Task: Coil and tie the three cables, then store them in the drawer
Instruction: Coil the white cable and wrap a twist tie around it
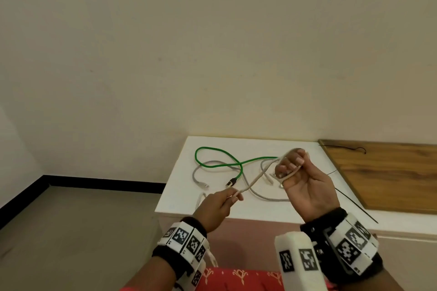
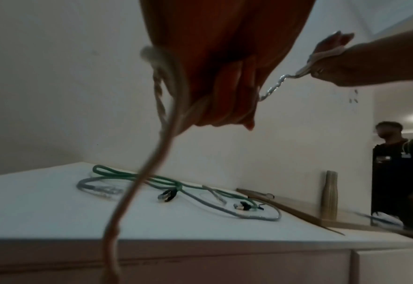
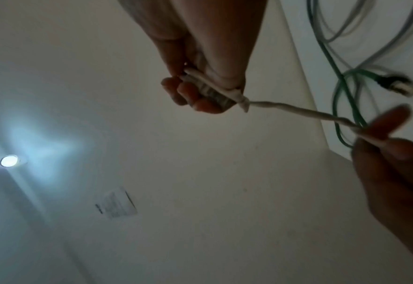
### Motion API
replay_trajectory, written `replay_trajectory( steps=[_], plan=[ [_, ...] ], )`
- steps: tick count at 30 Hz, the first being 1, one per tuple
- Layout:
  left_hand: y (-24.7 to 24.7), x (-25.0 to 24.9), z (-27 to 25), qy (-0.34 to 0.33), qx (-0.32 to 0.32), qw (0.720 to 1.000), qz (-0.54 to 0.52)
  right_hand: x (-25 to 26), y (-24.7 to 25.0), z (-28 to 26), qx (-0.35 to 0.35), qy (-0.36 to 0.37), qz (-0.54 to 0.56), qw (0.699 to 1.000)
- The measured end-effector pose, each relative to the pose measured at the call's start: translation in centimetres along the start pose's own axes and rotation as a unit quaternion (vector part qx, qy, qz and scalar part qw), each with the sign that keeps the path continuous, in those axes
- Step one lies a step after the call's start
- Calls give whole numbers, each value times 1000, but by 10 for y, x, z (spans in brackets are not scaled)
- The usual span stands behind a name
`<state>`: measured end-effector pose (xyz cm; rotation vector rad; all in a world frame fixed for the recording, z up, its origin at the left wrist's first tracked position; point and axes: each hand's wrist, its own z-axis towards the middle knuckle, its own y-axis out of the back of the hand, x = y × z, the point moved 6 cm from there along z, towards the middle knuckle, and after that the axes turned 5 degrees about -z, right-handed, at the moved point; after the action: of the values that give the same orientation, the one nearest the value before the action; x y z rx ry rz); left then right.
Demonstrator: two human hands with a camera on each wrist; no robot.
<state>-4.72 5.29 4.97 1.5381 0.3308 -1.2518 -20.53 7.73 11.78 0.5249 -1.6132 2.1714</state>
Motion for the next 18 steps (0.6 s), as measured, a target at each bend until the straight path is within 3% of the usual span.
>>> replay_trajectory(
  steps=[3, 7, 9, 13, 18],
  plan=[
    [-9, -1, -2, -4, 3, 995, 105, 4, 3, 1, -73, 87, -88, 990],
    [-22, -9, -5, -22, 30, 970, 239, -8, 3, 6, -65, 105, -200, 972],
    [-25, -12, -7, -38, 34, 961, 272, -10, 4, 3, -77, 132, -306, 939],
    [-28, -17, -9, -61, 32, 946, 316, -21, -8, -1, -26, 162, -547, 821],
    [-23, -37, -10, -69, 7, 931, 358, -43, 1, -4, 31, 120, -804, 582]
  ],
)
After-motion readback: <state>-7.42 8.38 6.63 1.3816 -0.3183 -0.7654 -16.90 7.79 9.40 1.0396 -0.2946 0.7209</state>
